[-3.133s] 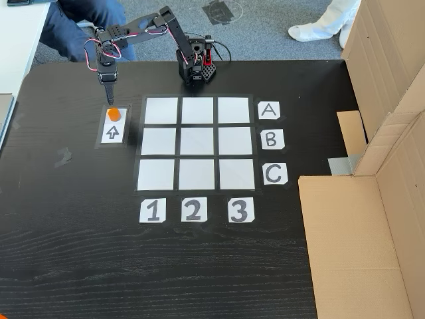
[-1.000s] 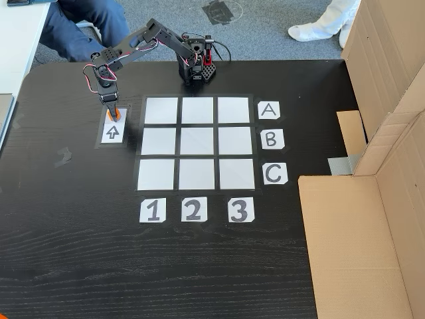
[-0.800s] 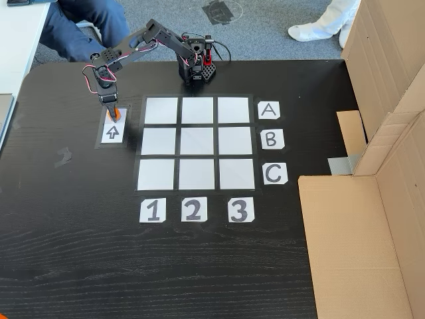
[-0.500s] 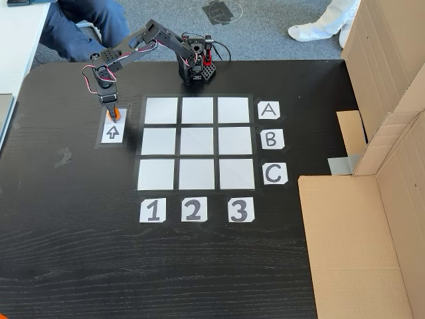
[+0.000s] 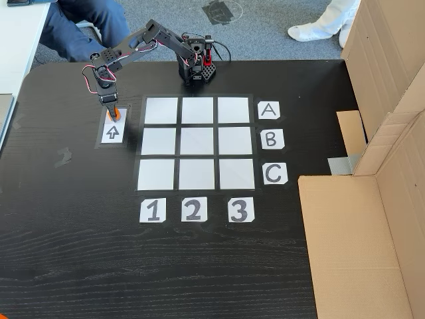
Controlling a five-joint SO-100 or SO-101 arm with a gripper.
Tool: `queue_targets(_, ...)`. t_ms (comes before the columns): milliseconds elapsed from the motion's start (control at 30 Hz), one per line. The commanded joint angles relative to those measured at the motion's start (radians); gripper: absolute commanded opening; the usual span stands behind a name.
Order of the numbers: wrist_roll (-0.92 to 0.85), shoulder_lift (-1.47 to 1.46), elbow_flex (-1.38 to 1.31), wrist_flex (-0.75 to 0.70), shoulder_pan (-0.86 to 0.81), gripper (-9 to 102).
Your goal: Pick up the round, orange token and place it in the grid on square A1.
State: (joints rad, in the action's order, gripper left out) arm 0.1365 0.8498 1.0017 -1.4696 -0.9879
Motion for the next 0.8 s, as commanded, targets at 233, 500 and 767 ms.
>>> queue_targets(233, -0.005, 0.006, -0.034, 0.006, 0.011, 15)
queue_targets(500, -0.005, 0.006, -0.035, 0.006, 0.012, 8)
queue_targets(767, -0.003, 0.028, -0.054, -0.006, 0.011, 7)
